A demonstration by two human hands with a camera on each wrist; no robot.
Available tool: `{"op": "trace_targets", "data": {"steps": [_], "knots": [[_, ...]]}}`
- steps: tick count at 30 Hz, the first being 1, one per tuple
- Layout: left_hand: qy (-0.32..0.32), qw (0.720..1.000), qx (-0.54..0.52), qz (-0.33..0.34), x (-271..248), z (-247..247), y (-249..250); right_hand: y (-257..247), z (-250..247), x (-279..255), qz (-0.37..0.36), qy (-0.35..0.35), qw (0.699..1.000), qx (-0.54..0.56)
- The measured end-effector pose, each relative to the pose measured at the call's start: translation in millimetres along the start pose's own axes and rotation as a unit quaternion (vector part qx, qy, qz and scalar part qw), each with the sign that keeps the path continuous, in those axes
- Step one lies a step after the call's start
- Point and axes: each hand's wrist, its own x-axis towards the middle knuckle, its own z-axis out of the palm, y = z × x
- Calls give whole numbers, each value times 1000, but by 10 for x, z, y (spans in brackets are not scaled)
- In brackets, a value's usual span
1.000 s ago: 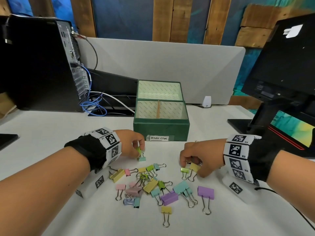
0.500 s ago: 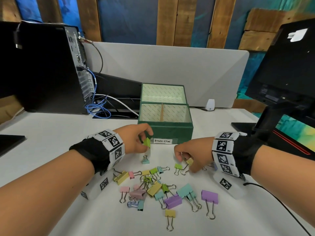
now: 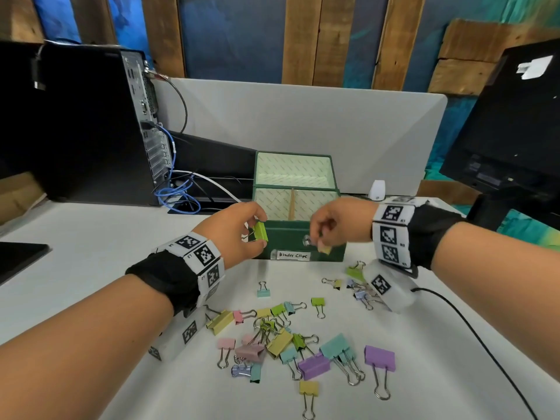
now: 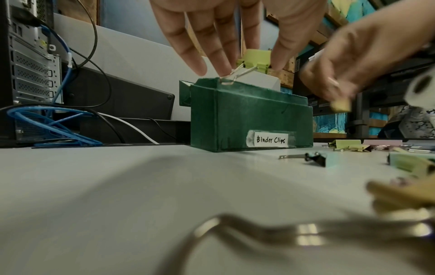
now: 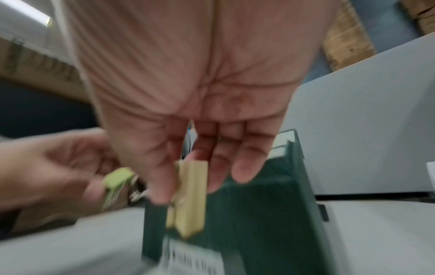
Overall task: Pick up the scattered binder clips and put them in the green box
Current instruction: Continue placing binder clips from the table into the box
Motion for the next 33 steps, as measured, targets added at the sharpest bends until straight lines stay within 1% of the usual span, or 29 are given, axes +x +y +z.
{"op": "trace_targets", "data": {"steps": [2,4,6,8,10,13,15,20,24,26,28,30,33], "knots": [[3,1000,8,3,-3,-2,7,-52,-124,141,-3,98,994,44],[5,1000,15,1,-12,-8,13,-142,-208,295,-12,177,982,62],[5,1000,20,-4,-15,-7,13,-229,-236,445,-21,220,974,59],[7,1000,23,-6,-13,-9,2,-303,-219,587,-22,224,972,62],[8,1000,28,-6,-11,-9,-10,-357,-182,686,-15,205,976,66],[7,999,51,0,1,-33,-27,-361,-144,655,-9,184,980,74],[13,997,71,9,37,-86,-51,-294,-117,519,-18,171,983,66],[40,996,70,29,236,-214,3,-88,21,15,-40,110,992,38],[35,998,41,20,470,-215,103,-10,177,-270,-44,18,999,14],[28,998,47,8,563,-197,116,-8,263,-336,-48,-36,998,-20],[26,997,66,1,617,-171,129,-13,339,-369,-54,-74,995,-49],[18,997,76,-2,639,-146,142,-19,395,-374,-61,-89,993,-57],[4,998,64,-1,609,-107,143,-39,452,-361,-66,-95,992,-48]]}}
